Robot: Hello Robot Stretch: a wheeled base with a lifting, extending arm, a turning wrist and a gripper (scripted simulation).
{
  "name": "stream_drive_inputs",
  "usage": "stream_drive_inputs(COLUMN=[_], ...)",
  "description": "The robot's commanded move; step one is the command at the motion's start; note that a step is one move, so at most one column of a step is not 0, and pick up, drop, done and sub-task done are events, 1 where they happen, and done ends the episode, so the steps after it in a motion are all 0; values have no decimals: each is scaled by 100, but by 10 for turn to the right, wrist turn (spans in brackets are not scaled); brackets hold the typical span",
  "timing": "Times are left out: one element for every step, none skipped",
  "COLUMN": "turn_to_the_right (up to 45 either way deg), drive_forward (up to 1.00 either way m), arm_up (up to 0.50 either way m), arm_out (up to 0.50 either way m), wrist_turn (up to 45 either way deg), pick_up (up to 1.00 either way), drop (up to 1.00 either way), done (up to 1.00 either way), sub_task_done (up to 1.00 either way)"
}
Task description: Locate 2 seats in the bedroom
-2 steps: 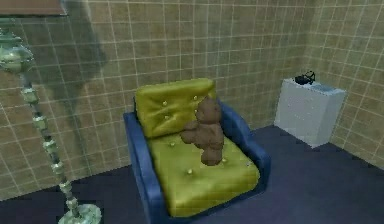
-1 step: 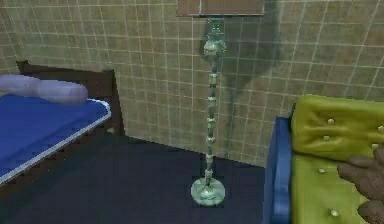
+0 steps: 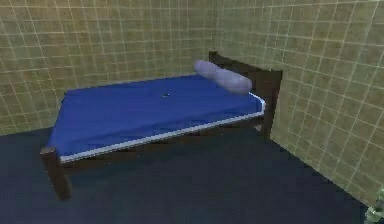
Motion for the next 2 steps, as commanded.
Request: stream_drive_inputs(turn_to_the_right=[-450, -210], drive_forward=[0, 0], arm_up=[0, 0], arm_out=[0, 0], wrist_turn=[0, 0], pick_up=[0, 0], drop=[0, 0], done=[0, 0], sub_task_done=[0, 0])
